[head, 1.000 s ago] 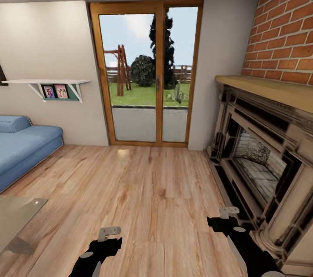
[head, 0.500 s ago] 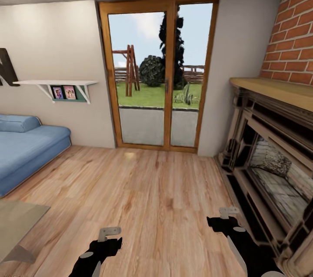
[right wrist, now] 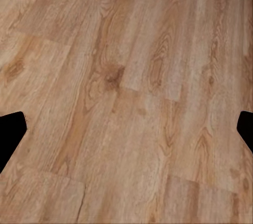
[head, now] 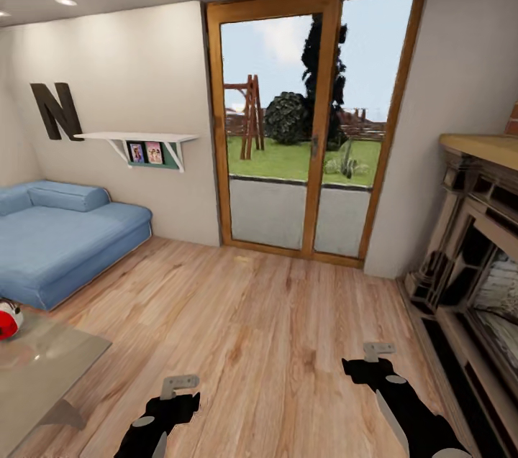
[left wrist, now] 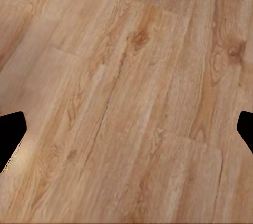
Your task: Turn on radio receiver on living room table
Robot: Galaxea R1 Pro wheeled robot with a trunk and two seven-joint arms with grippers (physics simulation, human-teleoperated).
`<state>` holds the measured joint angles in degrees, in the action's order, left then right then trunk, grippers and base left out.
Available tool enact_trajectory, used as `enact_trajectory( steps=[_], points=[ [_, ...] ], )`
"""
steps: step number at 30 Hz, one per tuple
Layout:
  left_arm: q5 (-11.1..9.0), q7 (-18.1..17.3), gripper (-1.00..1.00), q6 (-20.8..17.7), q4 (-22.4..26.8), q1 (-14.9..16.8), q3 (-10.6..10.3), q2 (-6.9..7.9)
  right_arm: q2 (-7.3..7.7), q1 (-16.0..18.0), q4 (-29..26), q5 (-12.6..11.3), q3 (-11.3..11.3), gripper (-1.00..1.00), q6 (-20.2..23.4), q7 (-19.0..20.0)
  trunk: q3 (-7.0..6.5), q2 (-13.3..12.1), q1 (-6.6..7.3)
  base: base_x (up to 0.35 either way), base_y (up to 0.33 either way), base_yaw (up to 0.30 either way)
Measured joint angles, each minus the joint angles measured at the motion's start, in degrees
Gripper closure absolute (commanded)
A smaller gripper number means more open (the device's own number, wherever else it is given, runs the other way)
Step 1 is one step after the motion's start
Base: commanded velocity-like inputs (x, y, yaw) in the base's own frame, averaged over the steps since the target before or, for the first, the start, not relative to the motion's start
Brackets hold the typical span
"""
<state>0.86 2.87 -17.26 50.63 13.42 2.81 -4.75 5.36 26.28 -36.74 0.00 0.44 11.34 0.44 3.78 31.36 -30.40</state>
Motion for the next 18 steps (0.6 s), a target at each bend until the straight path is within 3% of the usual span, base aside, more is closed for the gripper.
enact_trajectory(
  steps=[18],
  points=[
    [0.0, 0.0, -1.0, 0.0, 0.0, 0.0, 0.0, 0.0, 0.0, 0.0, 0.0, -0.1, 0.0, -1.0, 0.0, 0.0, -3.23, -7.2, 3.95, 0.331, 0.0, 0.279]
  ],
)
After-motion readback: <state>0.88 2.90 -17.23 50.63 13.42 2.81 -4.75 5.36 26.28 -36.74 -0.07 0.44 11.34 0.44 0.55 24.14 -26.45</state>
